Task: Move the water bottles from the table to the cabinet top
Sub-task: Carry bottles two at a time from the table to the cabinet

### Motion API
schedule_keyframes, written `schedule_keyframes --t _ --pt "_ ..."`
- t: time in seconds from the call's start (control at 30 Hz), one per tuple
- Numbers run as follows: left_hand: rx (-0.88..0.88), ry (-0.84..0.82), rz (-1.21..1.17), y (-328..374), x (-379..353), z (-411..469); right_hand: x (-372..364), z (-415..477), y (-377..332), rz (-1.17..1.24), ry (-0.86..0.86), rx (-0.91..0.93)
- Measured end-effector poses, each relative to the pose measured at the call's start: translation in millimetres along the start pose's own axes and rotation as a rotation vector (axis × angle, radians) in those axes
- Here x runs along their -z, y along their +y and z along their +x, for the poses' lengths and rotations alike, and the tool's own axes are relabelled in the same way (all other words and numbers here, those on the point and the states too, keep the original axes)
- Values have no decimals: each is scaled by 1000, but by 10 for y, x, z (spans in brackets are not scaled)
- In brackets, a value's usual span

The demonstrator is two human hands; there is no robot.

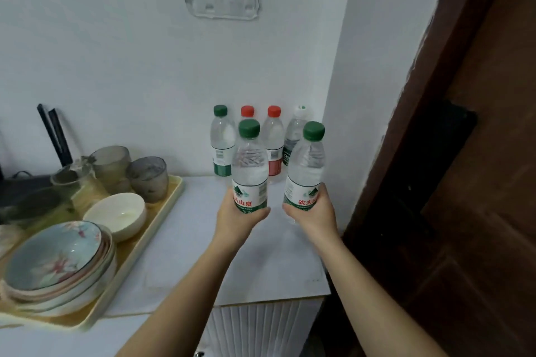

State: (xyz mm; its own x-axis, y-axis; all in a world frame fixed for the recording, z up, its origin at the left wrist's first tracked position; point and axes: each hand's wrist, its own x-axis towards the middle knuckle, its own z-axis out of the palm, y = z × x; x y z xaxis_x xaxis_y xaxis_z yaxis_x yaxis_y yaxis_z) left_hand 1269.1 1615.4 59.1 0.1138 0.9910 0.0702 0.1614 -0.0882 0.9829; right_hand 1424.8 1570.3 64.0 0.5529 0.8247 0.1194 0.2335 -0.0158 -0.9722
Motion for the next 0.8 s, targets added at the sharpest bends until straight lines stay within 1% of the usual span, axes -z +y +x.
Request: schedule_keyframes --t 0.2,0.43,0.53,0.67,0.8 --pt "72 59 21 -334 -160 181 -164 262 414 -31 -53 -22" --pt "86 4 38 -504 -241 390 -241 441 597 -36 -29 -31" --pt "78 -12 29 -515 -277 458 -246 500 640 -24 -49 -30" --pt "64 -79 55 -547 -278 535 -256 525 663 -2 -75 -45" --pt "48 -203 149 -571 -146 562 -252 478 691 0 -61 -55"
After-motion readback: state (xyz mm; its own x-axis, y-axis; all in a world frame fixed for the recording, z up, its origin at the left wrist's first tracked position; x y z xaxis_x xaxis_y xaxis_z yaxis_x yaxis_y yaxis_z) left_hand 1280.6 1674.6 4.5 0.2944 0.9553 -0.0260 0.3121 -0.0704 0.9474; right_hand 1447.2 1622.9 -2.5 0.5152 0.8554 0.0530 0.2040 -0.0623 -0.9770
